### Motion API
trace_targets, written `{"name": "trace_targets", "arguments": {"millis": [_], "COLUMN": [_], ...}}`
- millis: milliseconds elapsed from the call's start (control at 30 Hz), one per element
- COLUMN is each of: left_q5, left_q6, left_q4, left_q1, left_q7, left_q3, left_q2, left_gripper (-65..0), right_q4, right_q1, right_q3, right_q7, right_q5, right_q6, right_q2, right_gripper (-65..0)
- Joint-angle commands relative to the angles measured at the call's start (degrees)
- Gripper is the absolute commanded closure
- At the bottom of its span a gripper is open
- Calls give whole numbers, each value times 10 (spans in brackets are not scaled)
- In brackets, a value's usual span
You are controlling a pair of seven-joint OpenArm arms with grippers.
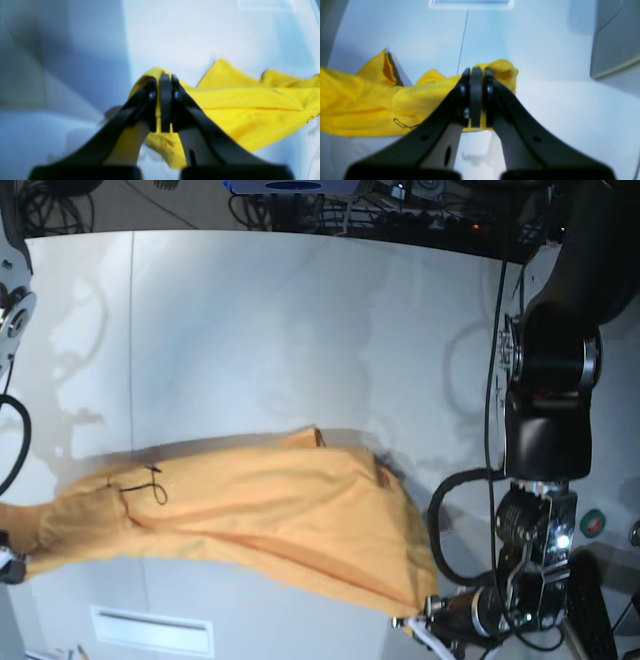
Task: Layout the t-shirt on the table in an organized manner, then fold the t-shirt properly
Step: 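Lift the shirt with both grippers and swing it across the table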
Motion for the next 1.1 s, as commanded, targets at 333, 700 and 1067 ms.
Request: {"name": "trace_targets", "arguments": {"millis": [333, 700, 1067], "left_q5": [58, 58, 63], "left_q6": [-2, -5, -3], "left_q4": [-16, 252, 460], "left_q1": [-233, -117, 365], "left_q7": [-10, 114, 73], "left_q3": [-5, -132, -84], "left_q2": [67, 77, 11], "left_gripper": [0, 0, 0], "right_q4": [15, 498, 409], "right_q1": [183, -11, -400], "right_q3": [-3, 125, 174], "right_q7": [19, -129, 26], "right_q5": [15, 17, 13], "right_q6": [0, 3, 3], "right_q2": [69, 43, -153], "right_gripper": [0, 0, 0]}}
